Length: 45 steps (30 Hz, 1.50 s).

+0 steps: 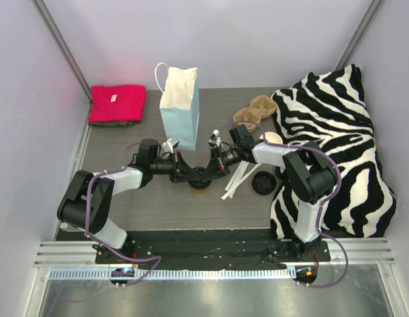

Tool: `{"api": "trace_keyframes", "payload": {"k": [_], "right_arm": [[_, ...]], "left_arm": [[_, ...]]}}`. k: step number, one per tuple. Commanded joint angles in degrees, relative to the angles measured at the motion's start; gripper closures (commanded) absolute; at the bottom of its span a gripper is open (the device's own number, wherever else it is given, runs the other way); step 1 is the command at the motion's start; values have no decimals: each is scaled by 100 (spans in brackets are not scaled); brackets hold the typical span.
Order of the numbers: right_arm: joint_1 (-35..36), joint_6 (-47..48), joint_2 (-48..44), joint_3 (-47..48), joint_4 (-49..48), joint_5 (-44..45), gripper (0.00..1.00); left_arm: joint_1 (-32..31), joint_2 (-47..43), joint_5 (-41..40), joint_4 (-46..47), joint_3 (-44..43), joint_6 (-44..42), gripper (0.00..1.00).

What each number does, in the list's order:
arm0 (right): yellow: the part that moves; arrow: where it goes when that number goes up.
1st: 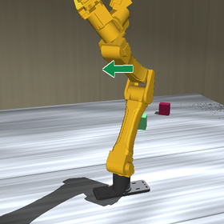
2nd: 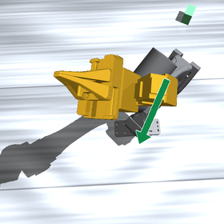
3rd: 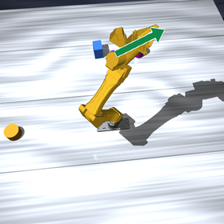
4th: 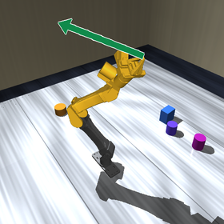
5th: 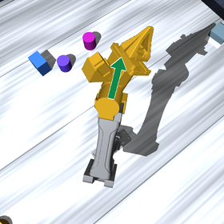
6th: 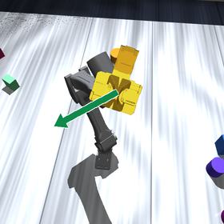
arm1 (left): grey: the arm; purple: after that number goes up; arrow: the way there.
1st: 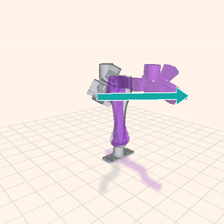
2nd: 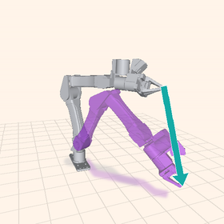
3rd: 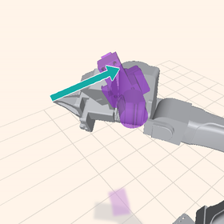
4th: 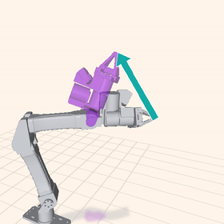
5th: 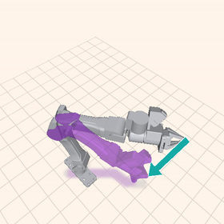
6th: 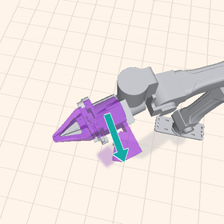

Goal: Pack the takeout coffee

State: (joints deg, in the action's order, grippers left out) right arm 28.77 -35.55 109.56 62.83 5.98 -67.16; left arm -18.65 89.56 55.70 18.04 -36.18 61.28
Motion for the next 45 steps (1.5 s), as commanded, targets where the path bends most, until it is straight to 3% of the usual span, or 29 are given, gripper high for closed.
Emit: {"api": "trace_keyframes", "payload": {"k": [1, 23, 27, 31, 37, 45], "right_arm": [[-100, 233, 610, -306, 387, 1820, 99], [-100, 733, 523, -122, 967, 2233, 99], [-39, 743, 418, 36, 923, 1804, 99], [-4, 419, 93, 168, 598, 1190, 98], [-12, -293, -443, 397, -70, 502, 98], [5, -716, -594, 572, -501, 668, 96]], "left_arm": [[55, 475, -1044, -934, 217, -344, 100], [231, 923, -957, -794, 446, -169, 100], [213, 625, -614, -391, 375, -116, 100], [108, 151, -280, 496, 402, 454, 100], [20, -632, -104, 621, 454, 675, 100], [-208, -1151, -156, 472, 419, 666, 100]]}}
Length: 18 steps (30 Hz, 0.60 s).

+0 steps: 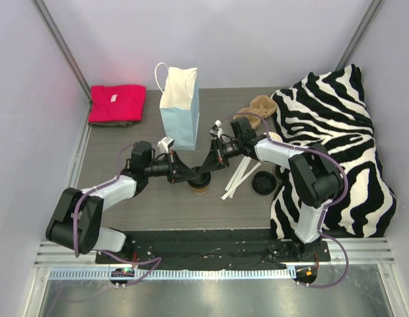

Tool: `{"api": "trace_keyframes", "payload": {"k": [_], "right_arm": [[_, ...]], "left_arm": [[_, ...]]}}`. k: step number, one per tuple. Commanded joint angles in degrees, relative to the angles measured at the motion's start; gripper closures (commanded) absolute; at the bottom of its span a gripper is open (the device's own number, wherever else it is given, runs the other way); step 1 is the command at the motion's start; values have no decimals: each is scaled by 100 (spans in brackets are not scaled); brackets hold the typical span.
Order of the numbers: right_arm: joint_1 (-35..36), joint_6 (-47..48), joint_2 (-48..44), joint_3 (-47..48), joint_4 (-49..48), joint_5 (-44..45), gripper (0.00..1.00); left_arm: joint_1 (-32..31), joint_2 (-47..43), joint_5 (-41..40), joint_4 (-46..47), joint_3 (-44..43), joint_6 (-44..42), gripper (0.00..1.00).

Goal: Pack the takeout coffee

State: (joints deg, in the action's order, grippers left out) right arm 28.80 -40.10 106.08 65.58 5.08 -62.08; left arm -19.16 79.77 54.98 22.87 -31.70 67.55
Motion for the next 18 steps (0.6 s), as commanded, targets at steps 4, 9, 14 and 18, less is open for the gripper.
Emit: {"api": "trace_keyframes", "payload": {"k": [4, 9, 14, 18], "right_arm": [[65, -271, -1, 420, -411, 319, 96], [117, -245, 220, 456, -429, 469, 96], [161, -51, 439, 394, -324, 592, 97], [161, 169, 658, 368, -69, 785, 99]], "left_arm": [[-395, 20, -365, -81, -73, 13, 100], [-510, 241, -742, -369, -169, -101, 100], [-493, 452, -1033, -1030, -293, -514, 100], [-466, 601, -1209, -1696, -371, -813, 100]]}}
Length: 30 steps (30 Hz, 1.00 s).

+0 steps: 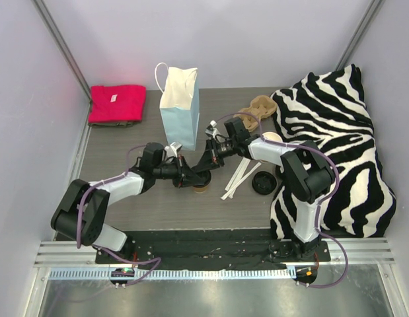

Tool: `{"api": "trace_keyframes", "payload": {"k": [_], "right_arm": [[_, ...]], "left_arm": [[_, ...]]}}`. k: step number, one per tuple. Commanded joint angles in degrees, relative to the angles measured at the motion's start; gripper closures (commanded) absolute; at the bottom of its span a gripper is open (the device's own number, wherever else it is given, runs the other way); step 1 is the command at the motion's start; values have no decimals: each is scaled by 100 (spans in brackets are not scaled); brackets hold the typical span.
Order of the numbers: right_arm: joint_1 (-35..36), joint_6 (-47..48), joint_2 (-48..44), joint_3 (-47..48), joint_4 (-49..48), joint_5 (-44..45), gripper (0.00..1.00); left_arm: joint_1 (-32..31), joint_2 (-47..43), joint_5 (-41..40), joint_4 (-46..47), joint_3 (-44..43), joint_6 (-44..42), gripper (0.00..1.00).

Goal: Pack the takeout coffee

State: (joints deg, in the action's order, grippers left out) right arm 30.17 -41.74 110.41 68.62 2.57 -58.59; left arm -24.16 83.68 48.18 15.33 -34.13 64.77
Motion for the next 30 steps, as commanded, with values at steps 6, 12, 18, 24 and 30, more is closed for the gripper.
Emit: {"api": "trace_keyframes", "payload": {"k": [6, 12, 18, 24, 30], "right_arm": [[24, 324, 393, -24, 235, 489, 99], [6, 324, 543, -173, 244, 524, 99], [-20, 306, 666, -279, 244, 524, 99], [-29, 385, 675, -525, 288, 489, 99], [32, 360, 149, -402, 262, 287, 99]], "left_arm": [[236, 368, -705, -1287, -6, -659, 100], [289, 535, -968, -1646, 12, -904, 100], [289, 790, -1171, -1955, -103, -1037, 100], [307, 1010, -1338, -2298, -225, -1160, 100], [316, 660, -812, -1912, -287, -1283, 100]]}}
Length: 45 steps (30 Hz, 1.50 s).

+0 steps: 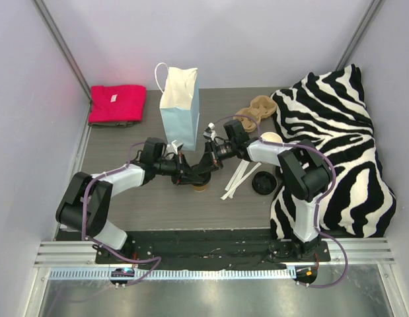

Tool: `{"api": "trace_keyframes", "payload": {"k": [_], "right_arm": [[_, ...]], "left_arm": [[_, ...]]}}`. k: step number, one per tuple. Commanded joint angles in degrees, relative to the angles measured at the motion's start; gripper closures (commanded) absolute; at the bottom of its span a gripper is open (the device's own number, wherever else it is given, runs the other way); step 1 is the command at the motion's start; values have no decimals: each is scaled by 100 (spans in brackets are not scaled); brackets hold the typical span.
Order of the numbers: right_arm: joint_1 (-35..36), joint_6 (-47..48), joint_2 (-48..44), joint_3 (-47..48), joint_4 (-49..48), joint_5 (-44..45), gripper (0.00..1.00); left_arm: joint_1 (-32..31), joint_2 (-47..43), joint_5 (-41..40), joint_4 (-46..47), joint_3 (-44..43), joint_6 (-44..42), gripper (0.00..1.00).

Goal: Pack the takeout coffee

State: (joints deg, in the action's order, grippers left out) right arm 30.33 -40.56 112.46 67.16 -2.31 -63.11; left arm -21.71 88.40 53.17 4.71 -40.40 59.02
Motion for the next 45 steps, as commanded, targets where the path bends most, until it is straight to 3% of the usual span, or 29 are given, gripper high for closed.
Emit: {"api": "trace_keyframes", "payload": {"k": [1, 7, 10, 12, 16, 22, 24, 25, 28, 45], "right_arm": [[43, 171, -154, -229, 662, 678, 99], [149, -137, -830, -176, 643, 555, 98], [149, 143, -1041, -54, 984, 502, 95], [140, 406, -1139, 130, 1162, 502, 92], [79, 645, -1209, 561, 1451, 510, 82], [-114, 1391, -1025, 1185, 2372, 1124, 74], [-194, 1717, -920, 1387, 2568, 1502, 68], [-220, 1761, -893, 1423, 2682, 1634, 61], [-255, 1884, -823, 1458, 2779, 1855, 53], [-247, 1647, -743, 606, 2665, 1354, 52]], "left_arm": [[71, 99, -1170, -788, 331, -708, 100], [71, -331, -817, -734, 50, -936, 100], [71, -551, -528, -814, -125, -1068, 99], [62, -718, -211, -796, -265, -1112, 95], [88, -1245, 80, -1075, -363, -1323, 75], [675, -2002, -683, -1999, 67, -1122, 70], [765, -2063, -790, -2035, 295, -867, 62], [765, -2064, -860, -2001, 348, -823, 58], [765, -2003, -1071, -1869, 419, -743, 52], [475, -772, -1247, -305, 86, -137, 49]]}}
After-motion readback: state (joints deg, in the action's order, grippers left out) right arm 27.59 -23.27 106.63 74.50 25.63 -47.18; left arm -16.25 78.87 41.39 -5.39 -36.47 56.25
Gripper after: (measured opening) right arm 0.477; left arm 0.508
